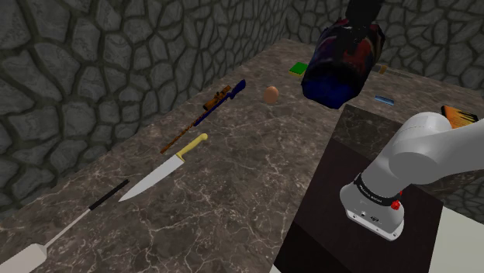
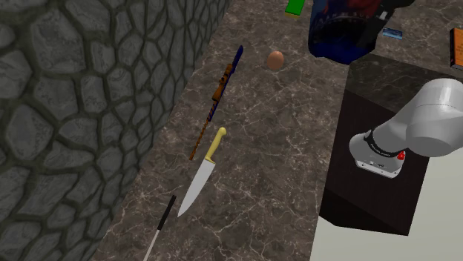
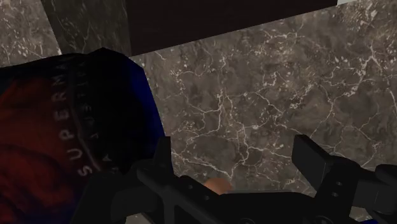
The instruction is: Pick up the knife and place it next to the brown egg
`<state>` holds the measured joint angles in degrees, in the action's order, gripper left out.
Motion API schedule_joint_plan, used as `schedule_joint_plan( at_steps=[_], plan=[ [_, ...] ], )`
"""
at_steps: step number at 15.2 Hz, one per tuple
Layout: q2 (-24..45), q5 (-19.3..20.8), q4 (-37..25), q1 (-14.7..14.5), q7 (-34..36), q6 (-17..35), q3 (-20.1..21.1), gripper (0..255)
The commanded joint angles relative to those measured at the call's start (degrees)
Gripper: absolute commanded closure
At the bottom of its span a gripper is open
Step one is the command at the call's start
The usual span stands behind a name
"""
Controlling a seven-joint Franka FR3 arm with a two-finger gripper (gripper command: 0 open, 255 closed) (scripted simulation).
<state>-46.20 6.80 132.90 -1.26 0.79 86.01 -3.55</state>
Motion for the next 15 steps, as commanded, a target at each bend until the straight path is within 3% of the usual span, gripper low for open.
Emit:
schedule_joint_plan(
  at_steps=[1, 8, 15],
  plan=[
    [0.0, 0.0, 0.0, 0.0, 0.0, 0.0, 0.0, 0],
    [0.7, -8.5, 4.6, 0.2, 17.6, 3.1, 9.6, 0],
    [6.6, -16.5, 4.8, 0.3, 34.8, 8.6, 19.3, 0]
  ],
)
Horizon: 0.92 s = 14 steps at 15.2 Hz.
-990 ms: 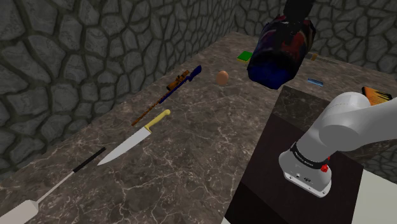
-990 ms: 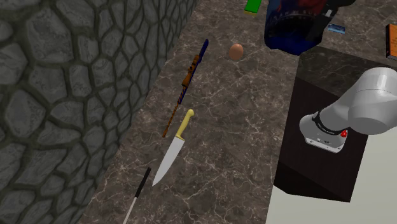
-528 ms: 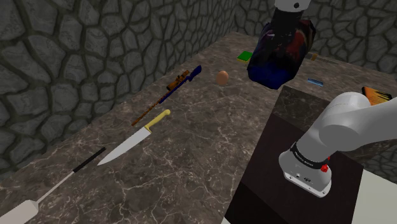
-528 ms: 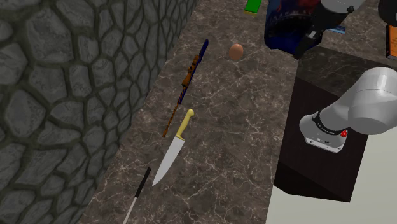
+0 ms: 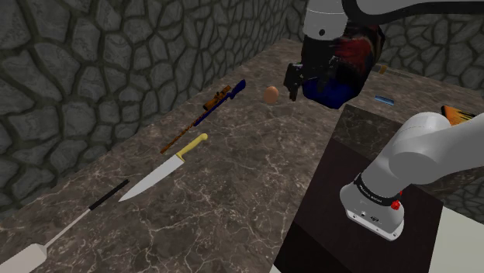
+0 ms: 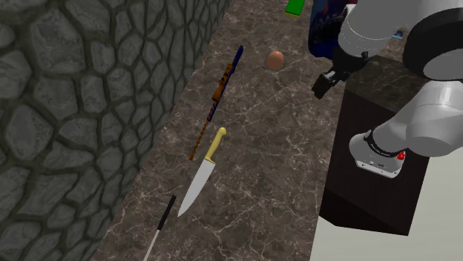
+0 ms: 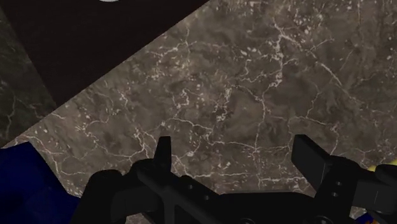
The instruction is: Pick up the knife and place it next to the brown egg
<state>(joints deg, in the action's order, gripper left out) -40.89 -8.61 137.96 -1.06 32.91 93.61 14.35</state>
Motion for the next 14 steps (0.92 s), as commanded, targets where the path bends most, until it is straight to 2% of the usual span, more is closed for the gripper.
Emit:
schedule_joint_plan(
  at_steps=[1, 8, 14],
  plan=[
    [2.5, -2.0, -0.6, 0.3, 5.0, 1.9, 2.8, 0],
    [13.8, -6.5, -5.2, 1.9, 21.9, 9.2, 12.1, 0],
    [26.7, -5.5, -12.1, 4.1, 37.0, 15.6, 19.5, 0]
  ],
)
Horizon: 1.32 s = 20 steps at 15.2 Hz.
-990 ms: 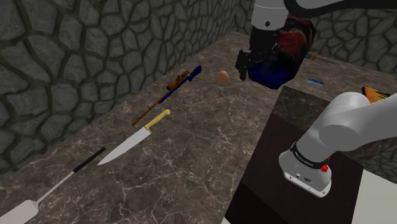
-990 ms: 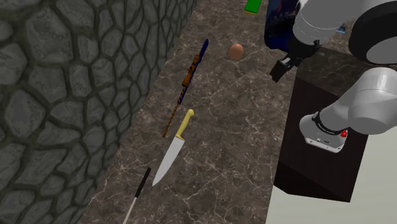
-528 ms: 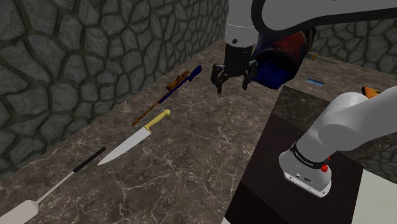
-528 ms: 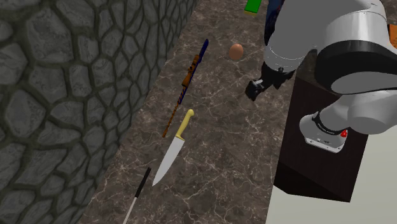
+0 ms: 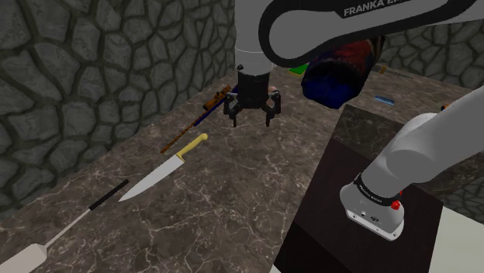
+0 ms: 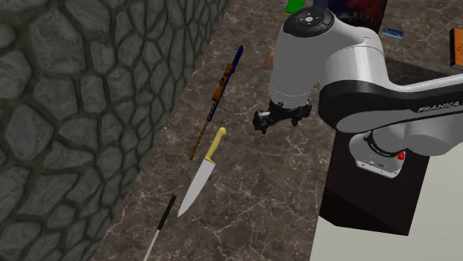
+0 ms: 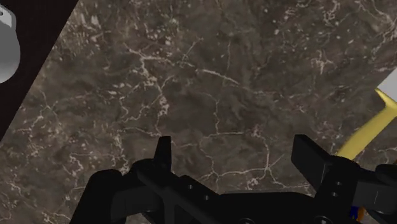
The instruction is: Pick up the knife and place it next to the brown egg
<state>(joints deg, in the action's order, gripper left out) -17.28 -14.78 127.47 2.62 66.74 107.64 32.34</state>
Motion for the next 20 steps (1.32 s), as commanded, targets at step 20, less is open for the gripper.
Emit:
schedule_joint_plan(
  at_steps=[20],
  plan=[
    [47.7, 21.2, -36.1, -9.8, 45.1, 9.2, 1.2, 0]
  ],
)
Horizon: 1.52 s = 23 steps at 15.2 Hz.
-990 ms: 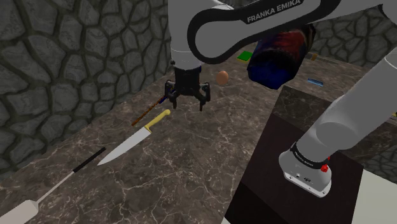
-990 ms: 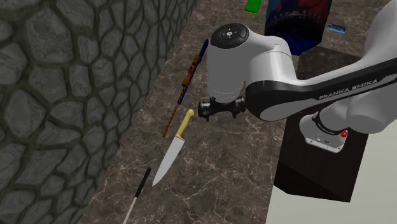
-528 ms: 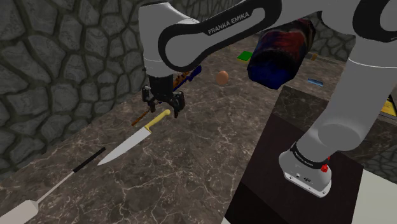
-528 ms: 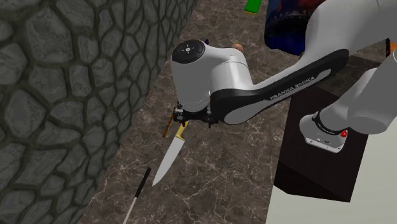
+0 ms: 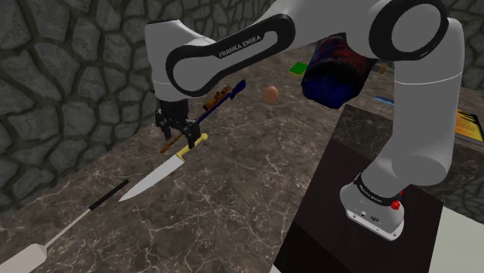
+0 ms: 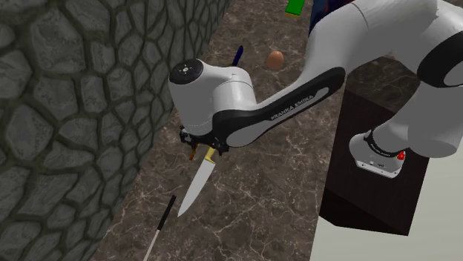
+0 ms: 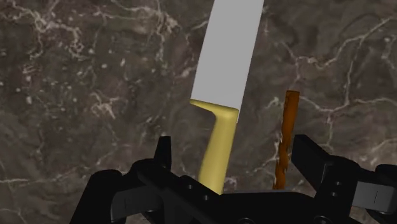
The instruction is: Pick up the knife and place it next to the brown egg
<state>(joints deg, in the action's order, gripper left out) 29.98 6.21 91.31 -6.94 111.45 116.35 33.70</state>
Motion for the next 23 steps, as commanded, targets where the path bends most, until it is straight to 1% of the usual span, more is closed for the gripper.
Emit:
schedule_joint_plan(
  at_steps=[1, 5, 13, 14, 19, 23],
  plan=[
    [0.7, 0.3, 0.4, -0.4, 0.5, 1.1, -0.2, 0],
    [2.2, 1.1, 1.9, -0.9, 0.9, 4.0, -0.7, 0],
    [2.2, 1.1, 1.9, -0.9, 0.9, 4.0, -0.7, 0],
    [2.0, 1.0, 2.1, -0.8, 0.9, 4.0, -0.6, 255],
    [1.5, 0.8, 2.8, -0.6, 0.9, 4.2, -0.5, 255],
    [2.2, 1.1, 1.9, -0.9, 0.9, 4.0, -0.7, 255]
  ],
)
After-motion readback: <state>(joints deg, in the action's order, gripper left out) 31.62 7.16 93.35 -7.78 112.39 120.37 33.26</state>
